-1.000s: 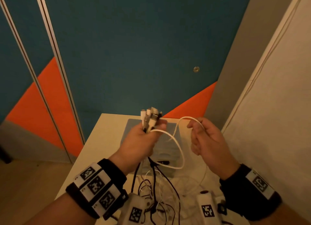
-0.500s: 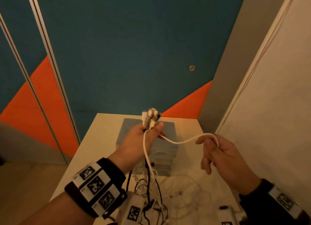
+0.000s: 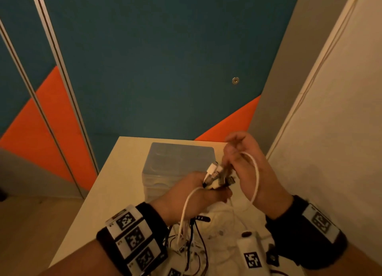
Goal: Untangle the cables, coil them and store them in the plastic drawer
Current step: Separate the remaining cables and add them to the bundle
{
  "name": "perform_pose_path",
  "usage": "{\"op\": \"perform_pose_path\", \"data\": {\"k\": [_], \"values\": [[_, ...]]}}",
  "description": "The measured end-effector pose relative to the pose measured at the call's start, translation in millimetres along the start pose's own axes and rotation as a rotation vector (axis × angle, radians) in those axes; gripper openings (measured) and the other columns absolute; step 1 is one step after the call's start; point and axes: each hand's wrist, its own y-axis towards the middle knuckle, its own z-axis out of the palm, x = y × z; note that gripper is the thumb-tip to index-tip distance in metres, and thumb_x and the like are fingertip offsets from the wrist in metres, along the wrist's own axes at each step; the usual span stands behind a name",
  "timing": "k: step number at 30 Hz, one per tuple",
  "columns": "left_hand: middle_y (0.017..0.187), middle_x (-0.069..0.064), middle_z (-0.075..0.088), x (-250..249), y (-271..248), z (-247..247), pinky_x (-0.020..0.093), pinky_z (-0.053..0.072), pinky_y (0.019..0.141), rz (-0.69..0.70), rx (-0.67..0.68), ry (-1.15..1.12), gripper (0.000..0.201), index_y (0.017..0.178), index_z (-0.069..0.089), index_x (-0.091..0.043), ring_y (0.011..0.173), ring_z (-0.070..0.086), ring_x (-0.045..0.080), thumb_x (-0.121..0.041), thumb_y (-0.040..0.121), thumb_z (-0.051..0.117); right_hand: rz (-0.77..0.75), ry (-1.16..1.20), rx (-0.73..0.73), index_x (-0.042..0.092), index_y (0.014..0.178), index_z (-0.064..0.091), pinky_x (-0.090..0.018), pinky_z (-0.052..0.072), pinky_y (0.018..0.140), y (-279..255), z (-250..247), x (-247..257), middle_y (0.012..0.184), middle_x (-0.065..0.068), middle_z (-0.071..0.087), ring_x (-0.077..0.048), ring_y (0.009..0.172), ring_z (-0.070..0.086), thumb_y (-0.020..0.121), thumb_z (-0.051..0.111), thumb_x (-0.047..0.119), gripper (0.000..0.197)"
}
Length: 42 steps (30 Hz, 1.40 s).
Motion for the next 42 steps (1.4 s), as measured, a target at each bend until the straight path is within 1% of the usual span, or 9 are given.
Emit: {"op": "perform_pose_path", "data": {"k": [5,11,17,21,27,31,35,39,42], "values": [[0.048,-0.018,0.055,-6.7,-2.5,-19.8,0.011,0.037,0.049,-0.008,-0.192,-0.161,0.022,0.078,0.065,-0.010,0.043,0.048,-0.005,-0.022,0.096,0.063,0.176,-0.026,0.088,0.039,0.125,0.046,-0.016,0.049,0.082,-19.3,-10.0,-31.1,0.117,0.011,0.058,-0.001,0.105,0.061,0.090,0.063,0.018,0.044],[0.066,0.004,0.051,-0.5,4.6,-35.6,0.025,0.030,0.044,-0.072,-0.340,-0.277,0.034,0.088,0.061,0.001,0.047,0.036,0.011,-0.033,0.094,0.064,0.487,-0.140,0.457,0.025,0.087,0.068,-0.029,0.052,0.087,-46.7,-5.9,-44.9,0.087,0.001,0.072,-0.014,0.090,0.069,0.097,0.050,0.028,0.021],[0.056,-0.002,0.034,1.6,5.9,-39.9,0.023,0.022,0.043,-0.079,-0.294,-0.495,0.018,0.092,0.057,-0.008,0.044,0.026,0.011,-0.025,0.097,0.060,0.388,0.148,0.158,0.009,0.074,0.059,-0.027,0.054,0.081,-44.0,-15.9,-41.9,0.085,-0.008,0.071,-0.025,0.093,0.070,0.090,0.046,0.033,0.032],[0.059,0.002,0.029,1.5,3.7,-37.9,0.025,0.024,0.042,-0.056,-0.250,-0.587,0.024,0.076,0.058,-0.012,0.046,0.024,0.013,-0.029,0.092,0.063,0.346,0.213,0.070,0.017,0.069,0.061,-0.030,0.056,0.077,-39.1,-20.2,-34.6,0.074,-0.012,0.067,-0.030,0.079,0.069,0.075,0.063,0.062,0.045],[0.059,-0.002,0.027,2.7,-0.5,-41.0,0.024,0.031,0.044,-0.003,-0.157,-0.591,0.023,0.076,0.052,-0.019,0.047,0.025,0.011,-0.031,0.091,0.067,0.297,0.258,0.009,0.014,0.077,0.060,-0.029,0.055,0.071,-41.2,-19.1,-35.9,0.063,-0.013,0.061,-0.024,0.065,0.062,0.072,0.067,0.065,0.052],[0.054,-0.005,0.033,1.4,-3.6,-45.8,0.025,0.029,0.045,-0.049,-0.189,-0.482,0.029,0.068,0.066,-0.025,0.046,0.026,0.011,-0.010,0.093,0.064,0.235,0.369,-0.042,0.015,0.079,0.064,-0.036,0.056,0.078,-39.8,-32.1,-32.1,0.073,-0.016,0.065,-0.033,0.081,0.066,0.068,0.078,0.047,0.037],[0.060,-0.002,0.025,0.9,-5.2,-55.4,0.027,0.024,0.046,-0.080,-0.284,-0.576,0.013,0.086,0.059,-0.018,0.049,0.021,0.012,-0.026,0.096,0.058,0.229,0.451,-0.076,0.009,0.074,0.063,-0.041,0.055,0.076,-43.9,-49.5,-32.3,0.080,-0.017,0.061,-0.034,0.084,0.064,0.069,0.076,0.034,0.028],[0.063,0.000,0.025,-0.6,-4.6,-61.1,0.029,0.017,0.047,-0.061,-0.359,-0.568,0.023,0.095,0.059,-0.011,0.049,0.019,0.012,-0.030,0.101,0.048,0.287,0.169,-0.207,0.008,0.067,0.060,-0.036,0.057,0.072,-46.1,-55.7,-35.3,0.073,-0.015,0.058,-0.028,0.071,0.063,0.067,0.072,0.061,0.054],[0.061,-0.001,0.025,-4.5,-5.1,-60.2,0.027,0.015,0.046,-0.030,-0.341,-0.510,0.024,0.091,0.061,-0.011,0.046,0.020,0.011,-0.030,0.101,0.048,0.300,-0.072,-0.318,-0.002,0.066,0.055,-0.039,0.053,0.071,-46.9,-63.8,-46.8,0.067,-0.026,0.055,-0.027,0.062,0.060,0.096,0.051,0.035,0.048]]}}
